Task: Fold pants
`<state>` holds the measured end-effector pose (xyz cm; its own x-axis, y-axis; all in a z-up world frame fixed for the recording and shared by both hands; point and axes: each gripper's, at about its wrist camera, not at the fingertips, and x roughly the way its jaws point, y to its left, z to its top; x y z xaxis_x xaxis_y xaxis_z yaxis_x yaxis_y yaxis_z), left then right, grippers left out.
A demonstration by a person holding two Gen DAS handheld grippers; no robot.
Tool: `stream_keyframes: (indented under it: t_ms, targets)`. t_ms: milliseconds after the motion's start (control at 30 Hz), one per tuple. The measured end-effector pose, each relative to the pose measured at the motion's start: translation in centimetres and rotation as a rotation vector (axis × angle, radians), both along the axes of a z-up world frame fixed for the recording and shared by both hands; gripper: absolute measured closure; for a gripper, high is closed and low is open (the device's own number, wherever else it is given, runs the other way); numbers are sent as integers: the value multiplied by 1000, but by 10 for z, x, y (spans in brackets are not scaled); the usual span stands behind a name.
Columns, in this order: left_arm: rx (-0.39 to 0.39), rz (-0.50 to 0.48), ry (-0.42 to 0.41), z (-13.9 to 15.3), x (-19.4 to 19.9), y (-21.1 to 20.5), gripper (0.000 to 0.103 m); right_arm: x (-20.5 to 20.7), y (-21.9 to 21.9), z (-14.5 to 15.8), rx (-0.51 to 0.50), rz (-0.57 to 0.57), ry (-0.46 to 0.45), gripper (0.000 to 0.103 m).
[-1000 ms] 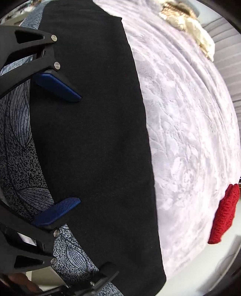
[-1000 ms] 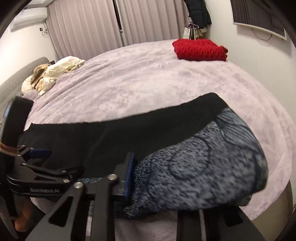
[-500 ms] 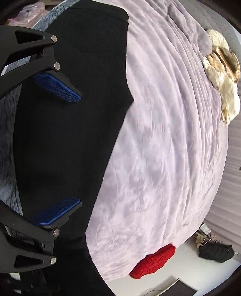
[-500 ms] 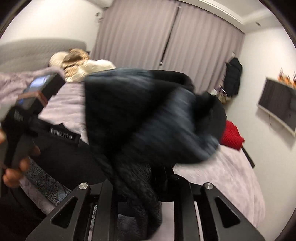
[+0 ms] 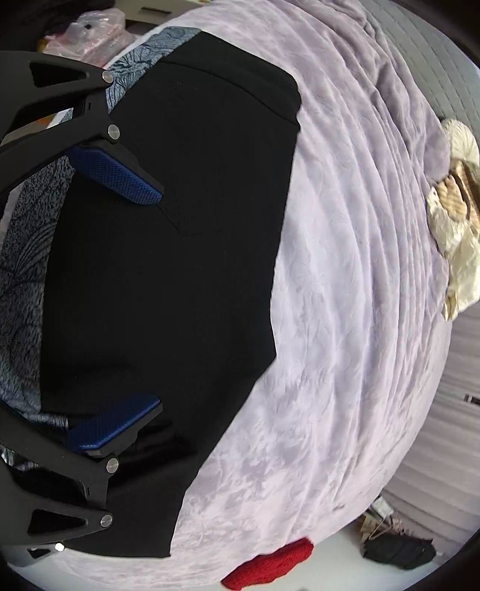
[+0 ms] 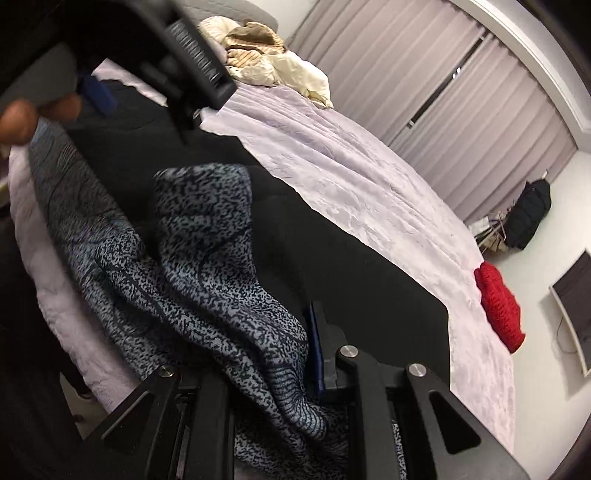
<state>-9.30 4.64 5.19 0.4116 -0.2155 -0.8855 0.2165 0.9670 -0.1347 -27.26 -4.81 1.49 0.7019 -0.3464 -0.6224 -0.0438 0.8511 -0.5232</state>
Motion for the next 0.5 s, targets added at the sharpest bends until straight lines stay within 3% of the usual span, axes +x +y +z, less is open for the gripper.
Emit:
stream_keyframes:
  t_ms: [67,167,200,233,300,400,500]
  targets:
    - [-11,-72,-11,5,-8,-18,0,-6,4,-1,-16,22,2,84]
    - [3,-214,-53,11,-27,-57,0,-13,6,0,-35,44,21,70]
    - [23,-238,-69,12,-33,-67,0,-18,8,3,-43,49,23,51]
    - [45,-260,-89,14,-39,-75,0,-26,8,9,-51,47,10,24]
    - [56,-274,-106,18,-45,-81,0,-46,-1,32,24,84,-8,4]
    - [16,-280,-92,26,-52,-81,0,-76,-21,66,192,166,-43,2]
    - [-37,-371,-88,30,-67,-89,0,-89,-55,82,294,188,-36,0]
